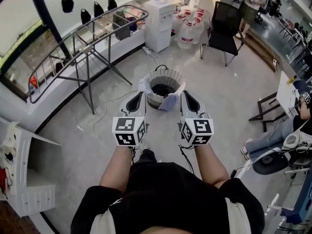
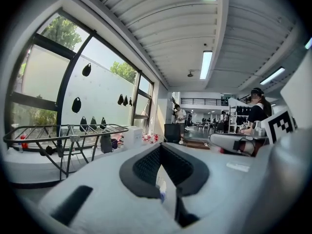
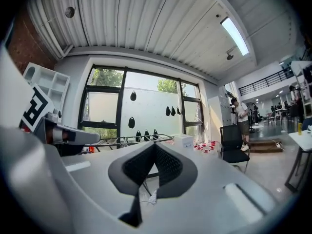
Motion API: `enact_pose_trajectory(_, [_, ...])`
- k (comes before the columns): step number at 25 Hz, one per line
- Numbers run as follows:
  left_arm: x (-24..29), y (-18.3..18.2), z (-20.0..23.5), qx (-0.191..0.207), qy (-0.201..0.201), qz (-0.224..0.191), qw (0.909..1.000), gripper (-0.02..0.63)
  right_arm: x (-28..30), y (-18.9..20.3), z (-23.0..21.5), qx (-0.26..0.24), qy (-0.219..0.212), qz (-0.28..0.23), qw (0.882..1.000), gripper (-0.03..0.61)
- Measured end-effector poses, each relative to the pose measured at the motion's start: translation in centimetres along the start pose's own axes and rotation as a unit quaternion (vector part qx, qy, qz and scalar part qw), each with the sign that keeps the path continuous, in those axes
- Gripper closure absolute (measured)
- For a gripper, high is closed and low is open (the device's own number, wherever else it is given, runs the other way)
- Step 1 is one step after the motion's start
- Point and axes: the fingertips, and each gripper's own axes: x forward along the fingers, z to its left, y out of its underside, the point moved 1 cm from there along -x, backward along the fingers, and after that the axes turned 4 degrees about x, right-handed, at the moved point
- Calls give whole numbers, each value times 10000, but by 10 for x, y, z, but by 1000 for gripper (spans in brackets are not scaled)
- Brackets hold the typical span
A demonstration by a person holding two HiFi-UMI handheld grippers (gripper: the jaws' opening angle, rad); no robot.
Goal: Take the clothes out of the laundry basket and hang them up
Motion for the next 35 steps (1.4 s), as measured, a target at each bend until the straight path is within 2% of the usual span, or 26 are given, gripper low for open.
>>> enact_pose_trajectory(4, [58,-18,43,-75,75,23,9999,604,69,-9,-17,29,107,40,9999,566])
enact_pose_trajectory(9, [120,-23,95,-149,168,117,9997,604,145,-6,-32,63,250,176,9995,566])
enact_pose_trajectory(15, [170,-22,135,-183,264,297,9990,604,197,1,-45,84,424,294,9986,566])
enact_pose_trajectory(24, [223,-7,139,-259,224,532,9980,604,235,20,-96,197,498,506,9973,566])
enact_pose_trajectory(35, [313,-24,141,-267,-270,389,9985,604,316,11,-180,-17,53,628,9980,566])
